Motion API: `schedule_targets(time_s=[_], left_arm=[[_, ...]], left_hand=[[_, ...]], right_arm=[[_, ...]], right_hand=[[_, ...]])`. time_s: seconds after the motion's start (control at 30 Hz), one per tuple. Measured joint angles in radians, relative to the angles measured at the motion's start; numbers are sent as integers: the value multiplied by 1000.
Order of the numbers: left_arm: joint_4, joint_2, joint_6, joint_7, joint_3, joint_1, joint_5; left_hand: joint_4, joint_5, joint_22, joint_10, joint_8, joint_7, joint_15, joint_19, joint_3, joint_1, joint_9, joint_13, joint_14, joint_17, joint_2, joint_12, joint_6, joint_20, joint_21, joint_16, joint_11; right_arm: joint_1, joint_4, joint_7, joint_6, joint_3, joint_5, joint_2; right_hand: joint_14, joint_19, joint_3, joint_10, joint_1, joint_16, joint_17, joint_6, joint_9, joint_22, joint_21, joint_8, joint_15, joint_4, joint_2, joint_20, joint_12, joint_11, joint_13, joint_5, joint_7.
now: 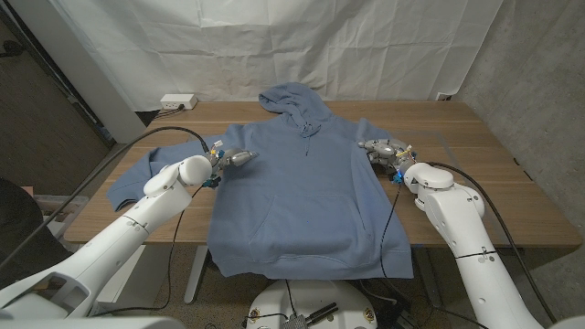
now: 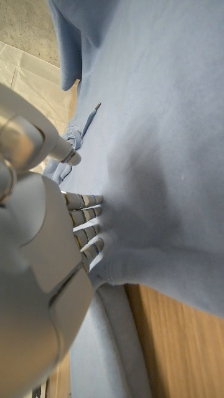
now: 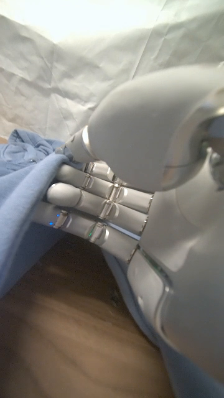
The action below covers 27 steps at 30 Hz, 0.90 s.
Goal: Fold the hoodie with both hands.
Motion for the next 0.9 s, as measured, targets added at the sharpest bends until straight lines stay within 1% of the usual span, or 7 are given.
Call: schedule_targets(time_s=[0.1, 0.23, 0.37, 0.53, 0.7, 0.8, 0.9], left_arm=[[3, -1, -2, 1, 0, -2, -1], [7, -3, -5, 3, 1, -3, -2], [12, -5, -9, 7, 1, -5, -4], [19, -8, -15, 11, 1, -7, -9], [23, -9, -20, 15, 0, -7, -16], [24, -10, -21, 15, 0, -7, -17], [25, -10, -21, 16, -1, -7, -20]], left_hand=[[3, 1, 0, 0, 0, 0, 0, 0, -5, 0, 0, 0, 0, 0, 0, 0, 0, 0, 0, 0, 0], [3, 2, 0, -1, 0, 0, 0, 0, -5, 0, 0, 0, 0, -1, 0, 0, 0, 0, 0, 0, -1], [3, 2, 0, -1, 0, 0, 0, 0, -5, 0, 0, 0, 0, -1, 0, 0, 0, 0, -1, -2, -1], [3, 2, 0, -1, 0, 0, 0, 0, -5, 0, 0, 0, 0, -1, 0, 0, 0, 0, -4, 2, -1], [4, 2, 0, -1, 0, 0, 2, 0, -12, 0, 0, 0, 2, -1, 0, 0, 0, 0, -3, 2, -1], [7, 2, 0, 3, 0, 0, 4, 0, -15, 0, 0, -1, 4, -1, 0, 0, 0, 0, -3, 2, 3], [7, 2, 0, 4, 0, 0, 6, 0, -15, 0, 0, -1, 6, -1, 0, 0, 0, 0, -3, 2, 4]], right_arm=[[2, 0, 5, 23, -5, 13, -5], [6, 0, 11, 47, -13, 26, -10], [17, 1, 21, 72, -25, 43, -15], [31, 12, 35, 96, -41, 61, -21], [47, 26, 45, 117, -58, 75, -23], [54, 33, 51, 129, -65, 83, -23], [62, 39, 57, 138, -72, 92, -23]], right_hand=[[0, 0, 3, 0, 1, 0, 5, 0, 0, 0, 4, 0, 0, 3, -1, 0, 0, 0, 0, 0, 0], [0, 0, 6, 0, 3, -7, 9, 0, 2, -5, 11, 0, 0, 0, -3, 0, 0, 0, 0, 0, 0], [0, 0, 8, 0, 3, -18, 6, 0, 9, -6, 22, -1, 0, 3, -3, 0, 0, 0, 0, -1, 0], [0, -4, 10, 1, 3, -24, 6, 0, 9, -9, 29, -1, 0, 3, -3, -4, 0, 1, 0, -1, 0], [1, -6, 15, 2, 3, -24, 14, 0, 12, -14, 35, -3, 1, 1, -3, -5, 0, 2, 0, -4, 0], [2, -5, 16, 3, 8, -28, 14, 0, 20, -14, 44, -4, 2, 1, -8, -5, 0, 1, 0, -5, 0], [4, -5, 22, 6, 9, -28, 15, 0, 20, -18, 48, -4, 4, 0, -9, -5, 0, 2, 0, -5, 0]])
